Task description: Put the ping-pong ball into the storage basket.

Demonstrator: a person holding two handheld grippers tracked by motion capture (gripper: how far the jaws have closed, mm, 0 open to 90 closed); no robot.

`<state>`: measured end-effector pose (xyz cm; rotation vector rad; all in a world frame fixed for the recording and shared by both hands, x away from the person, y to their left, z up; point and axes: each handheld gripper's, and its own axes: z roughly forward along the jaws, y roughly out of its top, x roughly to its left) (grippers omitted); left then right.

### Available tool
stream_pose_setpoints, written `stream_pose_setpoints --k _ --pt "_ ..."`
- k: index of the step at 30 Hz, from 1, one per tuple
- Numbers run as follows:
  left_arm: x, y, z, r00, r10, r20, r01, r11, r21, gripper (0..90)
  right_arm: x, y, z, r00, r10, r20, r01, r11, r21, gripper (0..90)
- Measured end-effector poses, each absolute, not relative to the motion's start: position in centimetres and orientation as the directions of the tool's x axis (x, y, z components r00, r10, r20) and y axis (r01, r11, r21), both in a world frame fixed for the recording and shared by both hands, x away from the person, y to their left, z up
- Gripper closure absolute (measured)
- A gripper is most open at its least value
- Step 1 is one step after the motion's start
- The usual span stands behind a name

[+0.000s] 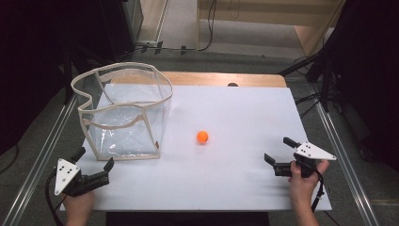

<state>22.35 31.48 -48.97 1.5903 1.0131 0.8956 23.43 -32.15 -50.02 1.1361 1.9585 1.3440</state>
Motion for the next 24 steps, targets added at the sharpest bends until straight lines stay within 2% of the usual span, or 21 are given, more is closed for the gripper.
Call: stream_pose_setpoints --k 24 --pt "22.3 31.4 -49.0 0.376 0.924 0.069 0.177 -0.145 0.973 0.0 27.1 -28.4 -46.4 -0.598 0.801 0.037 0.343 0.214 0.914 0.0"
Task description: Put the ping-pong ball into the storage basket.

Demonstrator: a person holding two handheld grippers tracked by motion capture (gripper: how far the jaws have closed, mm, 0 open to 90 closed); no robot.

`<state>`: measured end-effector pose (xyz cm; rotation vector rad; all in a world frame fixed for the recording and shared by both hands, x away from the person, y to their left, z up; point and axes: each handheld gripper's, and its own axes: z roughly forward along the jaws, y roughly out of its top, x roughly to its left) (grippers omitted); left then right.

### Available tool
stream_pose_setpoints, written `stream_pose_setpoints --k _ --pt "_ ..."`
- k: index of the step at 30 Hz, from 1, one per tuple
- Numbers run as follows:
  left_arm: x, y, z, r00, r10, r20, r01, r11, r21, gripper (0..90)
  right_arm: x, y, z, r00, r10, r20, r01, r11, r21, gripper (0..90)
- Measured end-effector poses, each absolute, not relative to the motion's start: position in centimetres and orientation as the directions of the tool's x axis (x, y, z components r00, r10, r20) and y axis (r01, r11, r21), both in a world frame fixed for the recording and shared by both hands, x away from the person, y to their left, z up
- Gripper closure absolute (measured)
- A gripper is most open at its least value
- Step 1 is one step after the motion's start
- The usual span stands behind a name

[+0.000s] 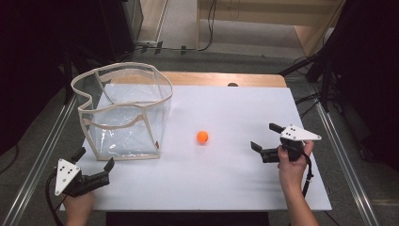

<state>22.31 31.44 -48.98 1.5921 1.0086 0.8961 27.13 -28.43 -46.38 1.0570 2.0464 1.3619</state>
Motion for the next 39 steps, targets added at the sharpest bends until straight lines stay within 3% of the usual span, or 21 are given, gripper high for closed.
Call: stream_pose_setpoints --k 39 --pt "22.3 31.5 -49.0 0.378 0.923 0.066 0.178 -0.143 0.974 0.0 31.5 -23.1 -44.3 -0.696 0.715 0.068 0.404 0.311 0.86 0.0"
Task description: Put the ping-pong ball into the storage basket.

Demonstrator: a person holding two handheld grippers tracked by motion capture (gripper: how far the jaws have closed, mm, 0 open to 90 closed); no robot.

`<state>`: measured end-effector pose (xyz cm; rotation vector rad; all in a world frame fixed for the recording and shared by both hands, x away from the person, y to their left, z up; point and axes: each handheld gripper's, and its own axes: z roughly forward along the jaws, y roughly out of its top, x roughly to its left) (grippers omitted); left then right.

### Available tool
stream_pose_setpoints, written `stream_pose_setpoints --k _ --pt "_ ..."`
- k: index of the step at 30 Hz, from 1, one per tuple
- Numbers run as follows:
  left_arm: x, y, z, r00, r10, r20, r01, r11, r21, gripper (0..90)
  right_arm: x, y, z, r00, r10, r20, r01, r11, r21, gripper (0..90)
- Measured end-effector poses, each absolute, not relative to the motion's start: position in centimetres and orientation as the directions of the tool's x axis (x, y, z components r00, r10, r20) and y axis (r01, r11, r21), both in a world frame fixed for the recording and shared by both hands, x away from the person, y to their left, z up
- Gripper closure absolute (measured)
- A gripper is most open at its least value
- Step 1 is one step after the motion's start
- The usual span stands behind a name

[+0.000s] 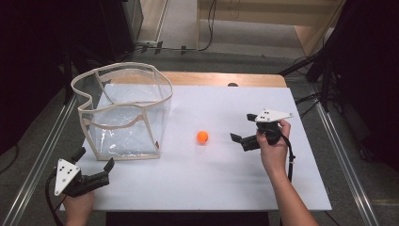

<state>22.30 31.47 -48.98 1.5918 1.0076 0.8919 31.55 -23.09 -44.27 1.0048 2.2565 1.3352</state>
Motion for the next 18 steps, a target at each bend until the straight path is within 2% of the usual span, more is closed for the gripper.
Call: stream_pose_setpoints --k 18 --pt "22.3 31.5 -49.0 0.379 0.923 0.067 0.177 -0.144 0.974 0.0 33.5 -20.7 -43.9 -0.73 0.681 0.061 0.416 0.372 0.83 0.0"
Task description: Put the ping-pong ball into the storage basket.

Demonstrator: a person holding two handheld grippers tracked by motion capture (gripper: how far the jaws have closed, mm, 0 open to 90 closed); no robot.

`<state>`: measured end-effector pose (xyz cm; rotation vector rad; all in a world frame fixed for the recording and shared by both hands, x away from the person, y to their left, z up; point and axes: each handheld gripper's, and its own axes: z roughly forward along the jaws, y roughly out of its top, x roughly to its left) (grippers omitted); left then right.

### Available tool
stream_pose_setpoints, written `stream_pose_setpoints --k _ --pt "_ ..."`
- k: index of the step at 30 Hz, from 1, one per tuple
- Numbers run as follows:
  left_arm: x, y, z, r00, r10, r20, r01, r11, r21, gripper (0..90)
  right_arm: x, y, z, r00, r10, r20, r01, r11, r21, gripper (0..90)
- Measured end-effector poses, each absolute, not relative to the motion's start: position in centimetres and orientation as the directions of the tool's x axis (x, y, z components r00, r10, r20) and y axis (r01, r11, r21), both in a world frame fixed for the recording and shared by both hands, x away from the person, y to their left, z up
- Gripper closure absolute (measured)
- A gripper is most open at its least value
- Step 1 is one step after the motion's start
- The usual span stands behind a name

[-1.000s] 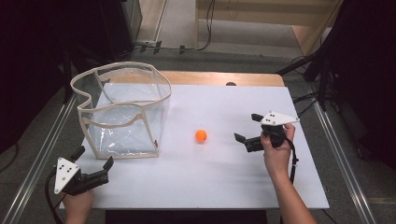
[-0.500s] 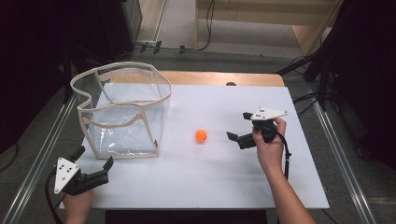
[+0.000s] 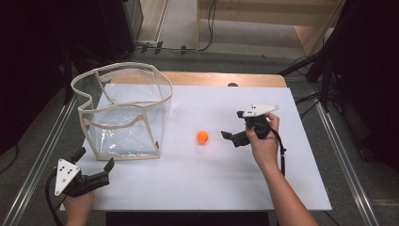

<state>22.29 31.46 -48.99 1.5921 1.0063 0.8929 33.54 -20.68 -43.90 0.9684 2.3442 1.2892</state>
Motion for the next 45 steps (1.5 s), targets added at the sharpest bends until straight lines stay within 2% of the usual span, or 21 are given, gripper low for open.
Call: stream_pose_setpoints --k 29,45 --pt "22.3 31.5 -49.0 0.378 0.923 0.066 0.178 -0.142 0.974 0.0 36.2 -18.6 -44.0 -0.743 0.666 0.068 0.458 0.432 0.777 0.0" --pt "22.3 31.5 -49.0 0.38 0.923 0.066 0.177 -0.142 0.974 0.0 37.7 -16.9 -44.3 -0.773 0.632 0.059 0.477 0.518 0.71 0.0"
